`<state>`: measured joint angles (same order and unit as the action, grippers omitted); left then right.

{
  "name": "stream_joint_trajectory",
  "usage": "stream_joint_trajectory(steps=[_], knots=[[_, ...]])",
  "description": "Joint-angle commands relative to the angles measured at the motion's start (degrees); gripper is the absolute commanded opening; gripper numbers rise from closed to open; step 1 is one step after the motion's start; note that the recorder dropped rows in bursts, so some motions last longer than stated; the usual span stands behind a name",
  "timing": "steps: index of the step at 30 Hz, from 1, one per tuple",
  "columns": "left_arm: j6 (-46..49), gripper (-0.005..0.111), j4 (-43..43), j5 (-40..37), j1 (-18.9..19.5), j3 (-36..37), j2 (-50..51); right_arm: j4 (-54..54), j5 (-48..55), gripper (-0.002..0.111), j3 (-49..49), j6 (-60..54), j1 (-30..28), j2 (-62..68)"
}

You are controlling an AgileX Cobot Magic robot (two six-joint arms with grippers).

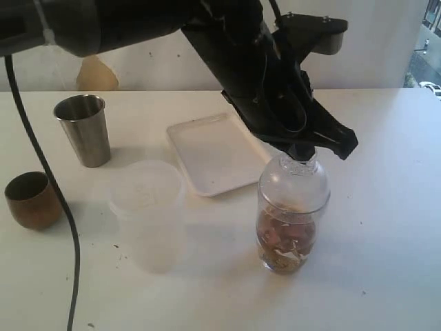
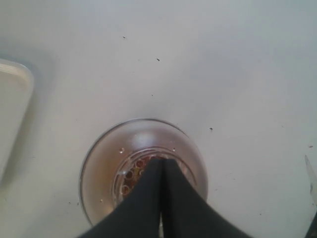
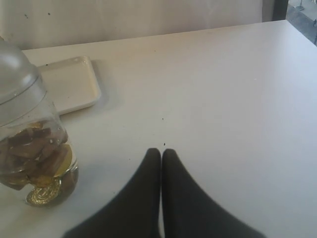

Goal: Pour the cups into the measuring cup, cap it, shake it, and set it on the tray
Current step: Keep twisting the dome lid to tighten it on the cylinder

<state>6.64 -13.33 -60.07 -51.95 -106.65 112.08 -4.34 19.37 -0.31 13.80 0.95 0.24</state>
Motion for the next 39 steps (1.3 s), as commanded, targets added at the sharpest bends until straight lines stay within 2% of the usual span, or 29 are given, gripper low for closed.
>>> stream_joint_trajectory(steps=[1,14,27,32,39], knots=[[-0.4,0.0,0.5,-2.2,-0.1,1.0,1.4,-0.2,-0.1,0.0,0.3,-0.1,-0.3,-0.2],[-0.4,0.0,-0.8,-6.6,-0.1,-4.8,1.3,-0.2,-0.1,0.0,0.3,-0.1,-0.3,-0.2],[-0.2,0.0,-1.0,-5.9,-0.1,-8.8,1.3,-0.2,-0.1,0.0,0.3,-0.1,-0.3,-0.2],[-0.2,0.0,-1.2,-9.7,-0.1,-8.8,1.3,-0.2,-0.1,0.0,0.3,-0.1,-0.3,-0.2],[-0.1,0.0,3.1,-8.5,-1.4,-5.1,1.3,-0.2,-0.1,0.0,0.3,-0.1,-0.3,-0.2]])
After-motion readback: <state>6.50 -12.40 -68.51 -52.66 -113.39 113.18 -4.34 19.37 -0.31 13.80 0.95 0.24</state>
